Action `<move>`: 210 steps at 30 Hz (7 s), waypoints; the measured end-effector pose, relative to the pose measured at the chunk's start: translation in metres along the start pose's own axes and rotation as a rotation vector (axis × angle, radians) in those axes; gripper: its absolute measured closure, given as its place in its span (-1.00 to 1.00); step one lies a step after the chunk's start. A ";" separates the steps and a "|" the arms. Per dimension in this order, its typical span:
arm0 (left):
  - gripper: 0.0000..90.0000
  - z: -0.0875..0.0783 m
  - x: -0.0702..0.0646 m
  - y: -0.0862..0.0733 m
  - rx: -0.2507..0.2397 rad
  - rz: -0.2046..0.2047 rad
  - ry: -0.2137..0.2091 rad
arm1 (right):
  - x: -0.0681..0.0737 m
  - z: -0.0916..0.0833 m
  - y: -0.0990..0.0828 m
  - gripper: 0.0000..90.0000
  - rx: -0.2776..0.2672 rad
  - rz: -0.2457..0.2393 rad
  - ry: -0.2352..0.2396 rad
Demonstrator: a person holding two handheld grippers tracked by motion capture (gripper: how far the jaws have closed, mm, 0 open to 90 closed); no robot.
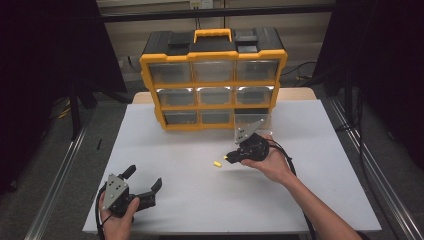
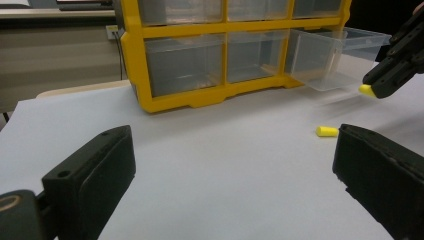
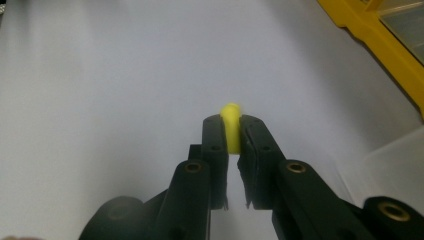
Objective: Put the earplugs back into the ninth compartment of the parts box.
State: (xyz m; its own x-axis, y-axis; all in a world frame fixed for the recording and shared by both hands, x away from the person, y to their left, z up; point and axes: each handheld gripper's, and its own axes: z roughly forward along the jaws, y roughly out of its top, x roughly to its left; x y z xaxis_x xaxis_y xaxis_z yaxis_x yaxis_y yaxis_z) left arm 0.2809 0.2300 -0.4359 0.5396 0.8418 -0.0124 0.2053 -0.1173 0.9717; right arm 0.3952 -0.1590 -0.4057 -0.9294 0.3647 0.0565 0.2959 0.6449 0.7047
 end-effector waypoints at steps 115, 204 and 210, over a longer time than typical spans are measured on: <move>-0.92 0.002 0.004 0.001 -0.001 -0.003 0.009 | -0.100 -0.053 0.026 0.79 0.235 0.078 -0.133; -0.92 0.006 0.003 0.001 -0.005 -0.005 -0.006 | 0.007 -0.023 0.018 -0.75 -0.113 0.035 -0.063; -0.92 0.006 0.003 0.002 -0.005 -0.003 -0.007 | 0.009 -0.011 0.019 -0.68 -0.096 0.021 -0.045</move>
State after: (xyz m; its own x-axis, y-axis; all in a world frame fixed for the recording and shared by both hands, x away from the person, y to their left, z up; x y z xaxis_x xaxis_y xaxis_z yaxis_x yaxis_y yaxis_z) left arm 0.2880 0.2290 -0.4357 0.5446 0.8386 -0.0165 0.2028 -0.1125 0.9727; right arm 0.3902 -0.1503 -0.3841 -0.9119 0.4084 0.0416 0.2904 0.5701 0.7686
